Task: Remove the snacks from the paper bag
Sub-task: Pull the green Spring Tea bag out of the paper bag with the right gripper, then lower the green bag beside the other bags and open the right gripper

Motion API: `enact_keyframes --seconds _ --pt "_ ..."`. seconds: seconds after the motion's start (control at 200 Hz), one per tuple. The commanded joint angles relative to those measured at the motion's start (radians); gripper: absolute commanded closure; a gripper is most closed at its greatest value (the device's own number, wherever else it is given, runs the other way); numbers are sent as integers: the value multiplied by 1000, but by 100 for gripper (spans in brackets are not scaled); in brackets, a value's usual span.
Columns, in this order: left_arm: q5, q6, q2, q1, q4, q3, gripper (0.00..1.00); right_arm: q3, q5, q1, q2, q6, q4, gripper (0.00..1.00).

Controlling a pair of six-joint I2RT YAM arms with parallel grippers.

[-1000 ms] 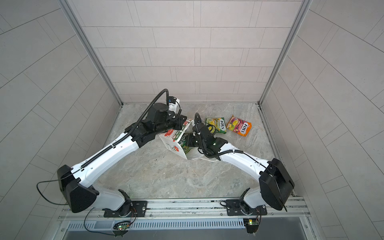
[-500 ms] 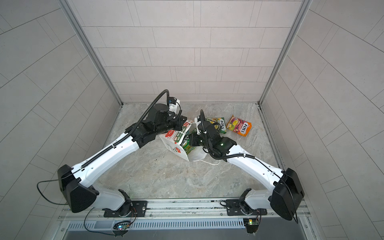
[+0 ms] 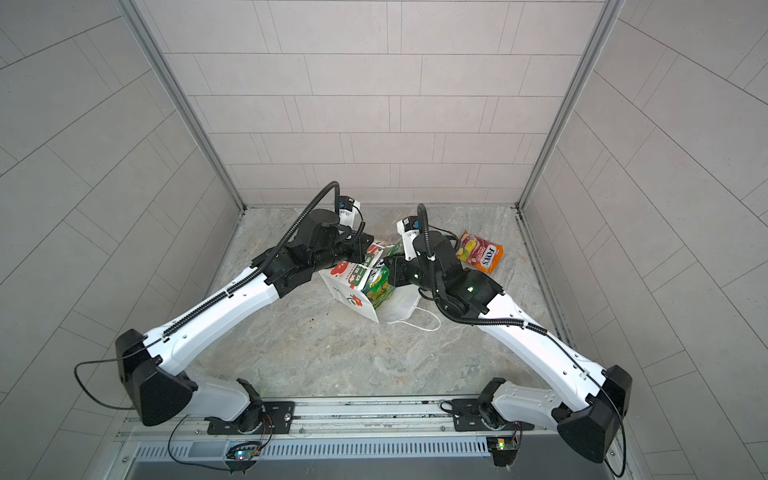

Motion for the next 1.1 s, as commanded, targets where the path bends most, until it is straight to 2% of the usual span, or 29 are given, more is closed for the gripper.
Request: enact_keyframes --seconds 0.0,0.27,0.435,0.721,0.916,1.096 --pt "-36 18 -36 -2 -1 -15 100 39 10 -10 -47 -32 -13 100" --pt "-44 36 -47 -3 -15 -19 100 103 1 -45 -78 -46 -53 100" --pt "-54 41 -62 -3 -17 -33 100 182 -20 -106 -78 -66 -87 100" --pt "-73 47 -93 -2 -25 -56 100 240 -123 -325 -77 -65 -122 100" --pt "-86 55 -111 -2 -32 -64 100 161 -209 -499 -72 -77 -125 100" --pt "-103 54 -126 -2 -30 -71 100 61 -284 -588 -52 -124 -133 100"
